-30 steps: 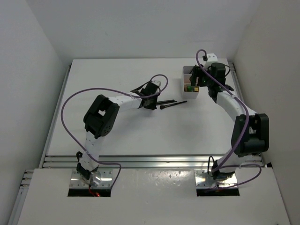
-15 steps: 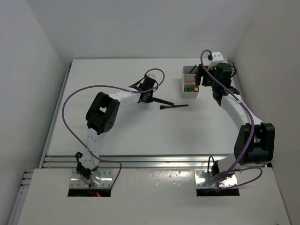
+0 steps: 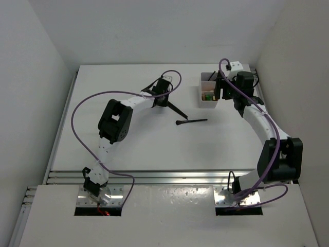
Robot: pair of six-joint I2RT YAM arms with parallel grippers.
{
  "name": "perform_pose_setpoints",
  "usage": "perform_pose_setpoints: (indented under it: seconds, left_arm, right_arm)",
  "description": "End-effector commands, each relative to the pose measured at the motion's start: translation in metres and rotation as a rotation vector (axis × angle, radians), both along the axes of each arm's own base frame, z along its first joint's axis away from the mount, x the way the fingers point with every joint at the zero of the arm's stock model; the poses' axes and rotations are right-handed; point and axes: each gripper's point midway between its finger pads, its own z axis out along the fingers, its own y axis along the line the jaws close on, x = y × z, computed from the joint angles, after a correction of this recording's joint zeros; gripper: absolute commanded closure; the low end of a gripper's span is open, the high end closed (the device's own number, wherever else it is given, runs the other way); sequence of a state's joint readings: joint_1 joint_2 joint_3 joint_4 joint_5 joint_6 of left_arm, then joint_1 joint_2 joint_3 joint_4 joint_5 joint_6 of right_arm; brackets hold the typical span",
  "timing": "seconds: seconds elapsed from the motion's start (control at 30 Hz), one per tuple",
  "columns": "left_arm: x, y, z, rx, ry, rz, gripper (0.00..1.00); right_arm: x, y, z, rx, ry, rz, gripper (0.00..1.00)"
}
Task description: Organize the makeup
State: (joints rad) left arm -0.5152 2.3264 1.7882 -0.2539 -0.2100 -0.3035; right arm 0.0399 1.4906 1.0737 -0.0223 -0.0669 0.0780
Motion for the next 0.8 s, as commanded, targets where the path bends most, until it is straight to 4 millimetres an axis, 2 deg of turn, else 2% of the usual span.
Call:
perform_pose_setpoints:
  seconds: [0.0,0.07,0.13,0.17,0.2,0.23,0.3,0.33,0.37,0.4,0.43,0.47,0.5,0.53,0.57,0.6,0.63,0.67,0.73,0.77]
  left_arm:
    - [0.012,-0.012,0.034,-0.044,-0.058,-0.067,0.69]
    - [0.008,-0.022,0.062,-0.081,-0.085,-0.099,0.68]
    - [0.005,-0.024,0.079,-0.089,-0.100,-0.132,0.68]
    - [-0.002,-0.032,0.085,-0.083,-0.103,-0.192,0.66]
    - [-0.007,-0.040,0.102,-0.089,-0.130,-0.238,0.65]
    - [-0.010,-0.042,0.109,-0.082,-0.137,-0.282,0.64]
    - [-0.030,-0.060,0.116,-0.040,-0.164,-0.473,0.58]
    - [-0.055,-0.081,0.110,-0.077,-0.139,-0.635,0.55]
    - [-0.069,-0.090,0.114,-0.077,-0.154,-0.734,0.51]
    - [-0.091,-0.102,0.099,-0.061,-0.145,-0.878,0.43]
    - [-0.099,-0.108,0.094,-0.051,-0.145,-0.929,0.40]
    - [-0.102,-0.114,0.096,-0.044,-0.171,-0.967,0.35]
    - [-0.111,-0.125,0.086,-0.030,-0.175,-1.024,0.33]
    - [-0.114,-0.133,0.089,-0.031,-0.201,-1.050,0.31]
    - [-0.116,-0.140,0.084,-0.036,-0.219,-1.079,0.26]
    - [-0.125,-0.150,0.077,-0.035,-0.224,-1.119,0.24]
    - [-0.128,-0.156,0.080,-0.039,-0.244,-1.143,0.22]
    - [-0.125,-0.159,0.070,-0.046,-0.238,-1.136,0.21]
    - [-0.134,-0.174,0.066,-0.065,-0.228,-1.159,0.21]
    - [-0.132,-0.174,0.061,-0.056,-0.218,-1.152,0.23]
  right_arm:
    - [-0.012,0.006,0.007,0.002,0.025,0.049,0.27]
    - [-0.019,0.007,0.001,0.009,0.049,0.051,0.25]
    - [-0.024,0.008,-0.004,0.009,0.057,0.059,0.25]
    - [-0.029,0.008,-0.007,0.011,0.061,0.060,0.24]
    - [-0.031,0.008,-0.010,0.007,0.067,0.064,0.24]
    - [-0.033,0.009,-0.012,0.012,0.074,0.070,0.24]
    - [-0.041,0.010,-0.013,0.008,0.080,0.084,0.23]
    - [-0.044,0.011,-0.012,0.009,0.081,0.090,0.23]
    - [-0.049,0.010,-0.008,0.014,0.075,0.092,0.23]
    - [-0.053,0.011,-0.010,0.022,0.082,0.093,0.23]
    - [-0.056,0.009,-0.012,0.026,0.089,0.087,0.22]
    - [-0.058,0.005,-0.008,0.049,0.082,0.062,0.22]
    - [-0.062,0.004,-0.001,0.063,0.066,0.060,0.22]
    - [-0.063,-0.005,-0.004,0.091,0.078,0.025,0.22]
    - [-0.065,-0.016,0.000,0.109,0.070,-0.005,0.21]
    - [-0.068,-0.014,0.006,0.121,0.056,0.008,0.21]
    - [-0.069,-0.017,0.009,0.119,0.050,0.006,0.21]
    - [-0.074,-0.024,0.006,0.118,0.072,-0.010,0.21]
    - [-0.077,-0.024,0.012,0.109,0.072,0.004,0.21]
    - [-0.079,-0.026,0.012,0.088,0.078,0.013,0.21]
